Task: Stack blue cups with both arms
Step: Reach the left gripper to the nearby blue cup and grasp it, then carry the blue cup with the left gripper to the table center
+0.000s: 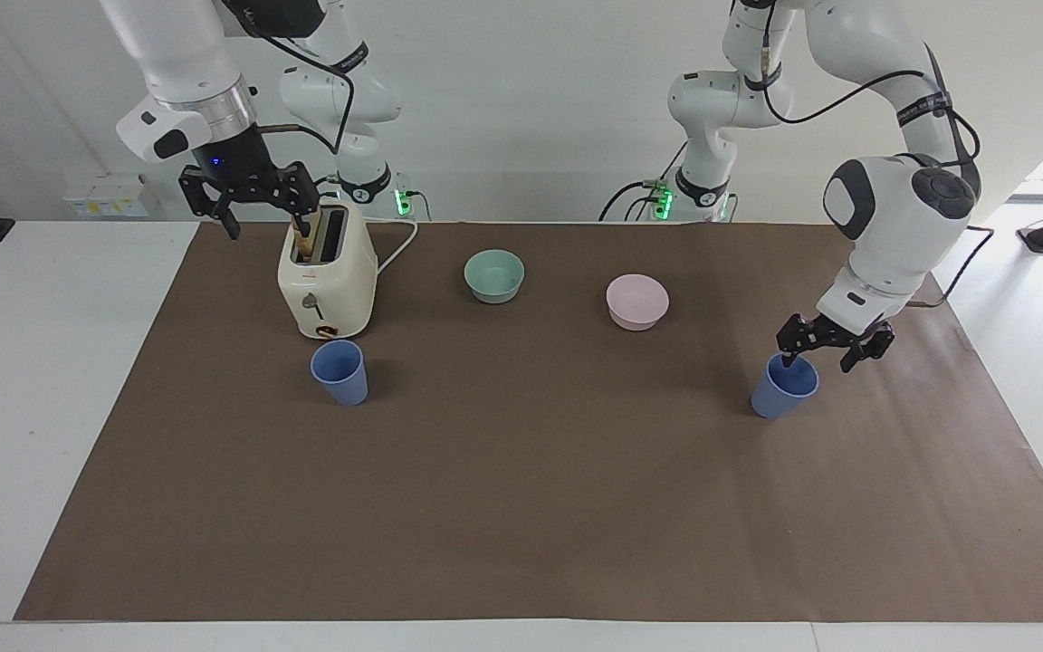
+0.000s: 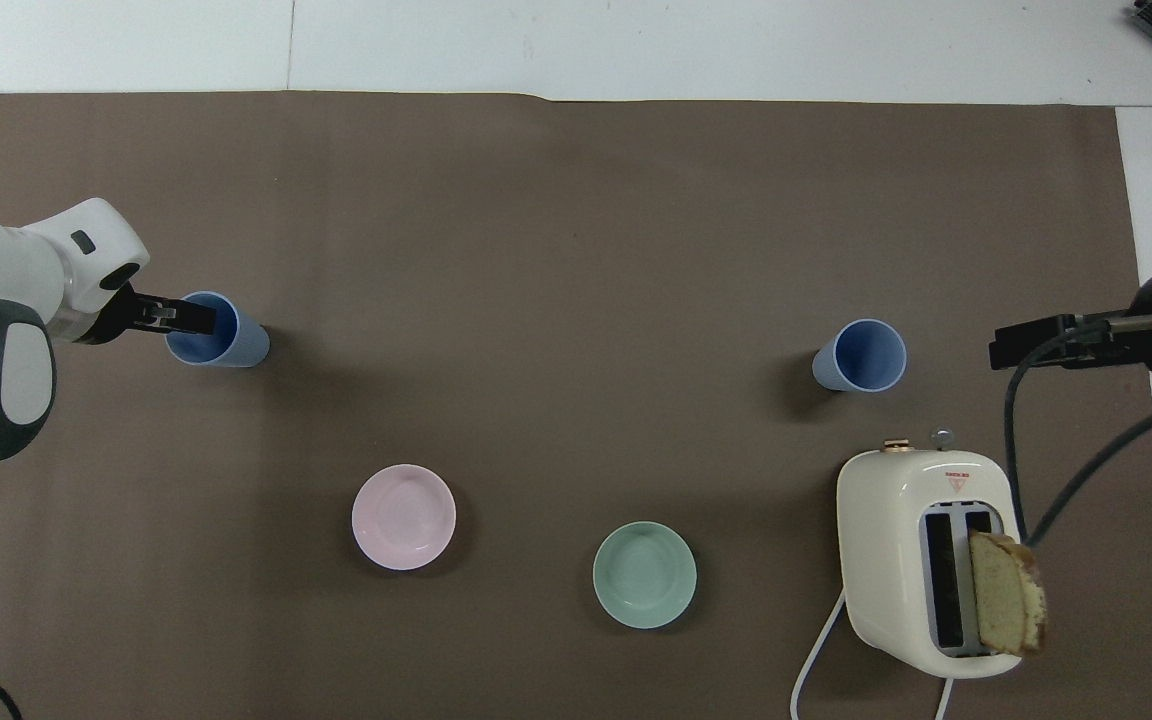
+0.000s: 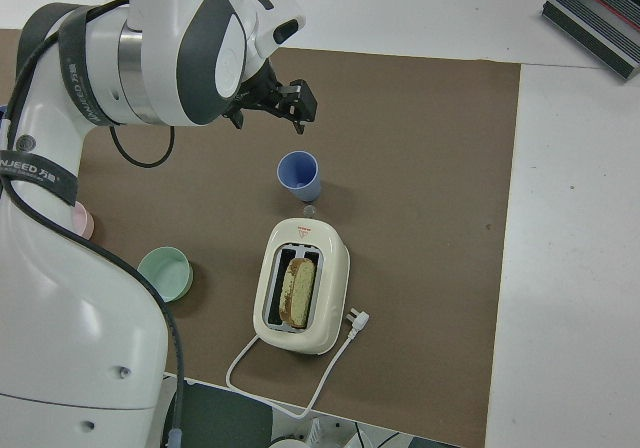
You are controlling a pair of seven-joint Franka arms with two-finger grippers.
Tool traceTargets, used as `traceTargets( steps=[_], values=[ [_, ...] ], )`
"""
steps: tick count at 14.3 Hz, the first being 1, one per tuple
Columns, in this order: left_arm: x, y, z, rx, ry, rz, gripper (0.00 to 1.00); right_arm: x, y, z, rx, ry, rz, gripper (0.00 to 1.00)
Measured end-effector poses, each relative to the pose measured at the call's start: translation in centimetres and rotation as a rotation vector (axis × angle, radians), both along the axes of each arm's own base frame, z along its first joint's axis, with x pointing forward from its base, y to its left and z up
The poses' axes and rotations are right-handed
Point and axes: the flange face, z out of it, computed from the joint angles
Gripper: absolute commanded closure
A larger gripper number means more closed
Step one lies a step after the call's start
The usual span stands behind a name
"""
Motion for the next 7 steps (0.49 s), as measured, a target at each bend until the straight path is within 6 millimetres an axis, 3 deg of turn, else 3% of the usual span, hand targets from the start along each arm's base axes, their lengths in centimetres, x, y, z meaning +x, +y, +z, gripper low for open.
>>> traceTargets(
  steps=[3, 7],
  values=[
    [0.3, 0.1, -1.7, 0.003, -0.004, 0.004, 0.10, 0.0, 0.0, 0.0, 0.000, 0.000, 0.000, 0.00],
    [0.2, 0.5, -2.9, -0.014, -0.016, 0.025, 0.26, 0.0, 0.0, 0.0, 0.000, 0.000, 0.000, 0.00]
  ],
)
